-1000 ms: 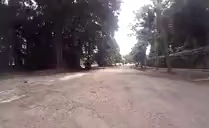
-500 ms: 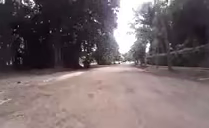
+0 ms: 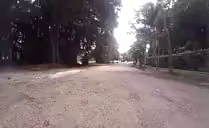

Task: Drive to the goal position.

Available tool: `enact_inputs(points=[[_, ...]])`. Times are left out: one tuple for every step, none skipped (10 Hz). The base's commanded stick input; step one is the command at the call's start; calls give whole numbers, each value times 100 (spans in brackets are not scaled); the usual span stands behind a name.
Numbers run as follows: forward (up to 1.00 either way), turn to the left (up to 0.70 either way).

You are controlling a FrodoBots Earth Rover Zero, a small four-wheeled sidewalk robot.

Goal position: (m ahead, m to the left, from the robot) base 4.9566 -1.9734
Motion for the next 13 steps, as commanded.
enact_inputs(points=[[70, 0], [70, 0], [70, 0], [70, 0], [70, 0], [70, 0], [70, 0], [70, 0], [70, 0], [70, 0], [70, 0], [70, 0], [70, 0]])
